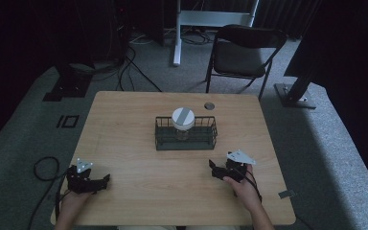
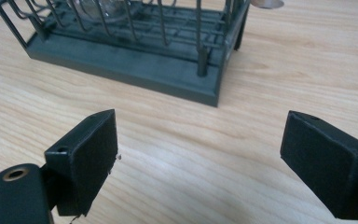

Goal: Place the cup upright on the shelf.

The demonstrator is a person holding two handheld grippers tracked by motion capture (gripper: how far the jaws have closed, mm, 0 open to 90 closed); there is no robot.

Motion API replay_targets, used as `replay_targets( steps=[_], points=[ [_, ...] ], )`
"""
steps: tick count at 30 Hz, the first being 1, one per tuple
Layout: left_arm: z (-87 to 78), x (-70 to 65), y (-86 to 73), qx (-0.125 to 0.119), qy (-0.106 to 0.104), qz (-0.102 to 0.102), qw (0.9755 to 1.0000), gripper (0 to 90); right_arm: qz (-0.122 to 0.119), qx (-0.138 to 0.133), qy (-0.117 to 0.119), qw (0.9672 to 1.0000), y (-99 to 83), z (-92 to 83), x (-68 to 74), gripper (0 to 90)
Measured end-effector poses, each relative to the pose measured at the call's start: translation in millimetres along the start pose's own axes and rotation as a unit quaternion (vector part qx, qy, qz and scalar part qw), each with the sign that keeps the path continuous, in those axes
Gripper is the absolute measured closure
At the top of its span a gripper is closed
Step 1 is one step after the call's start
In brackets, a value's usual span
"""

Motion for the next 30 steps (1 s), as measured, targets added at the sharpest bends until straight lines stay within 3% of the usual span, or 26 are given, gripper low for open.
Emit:
replay_targets(
  steps=[13, 30],
  points=[
    [0.0, 0.0, 0.0, 0.0, 0.0, 0.0, 1.0, 1.2, 0.016, 0.029, -0.03, 0.999, -18.8, -8.0, -24.2, 10.8],
    [-0.1, 0.1, 0.0, 0.0, 0.0, 0.0, 1.0, 1.2, 0.027, 0.076, -0.05, 0.9955, -29.2, -10.0, -34.6, 10.8]
  ],
)
Point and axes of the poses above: each handheld gripper's, and its own axes: z roughly forward along the jaws, y roughly out of its top, x roughly to its left, the point moved 6 cm from there along z, roughly forward along the jaws, and after that the axes turned 3 degrees about -x, right-handed, at the moved point
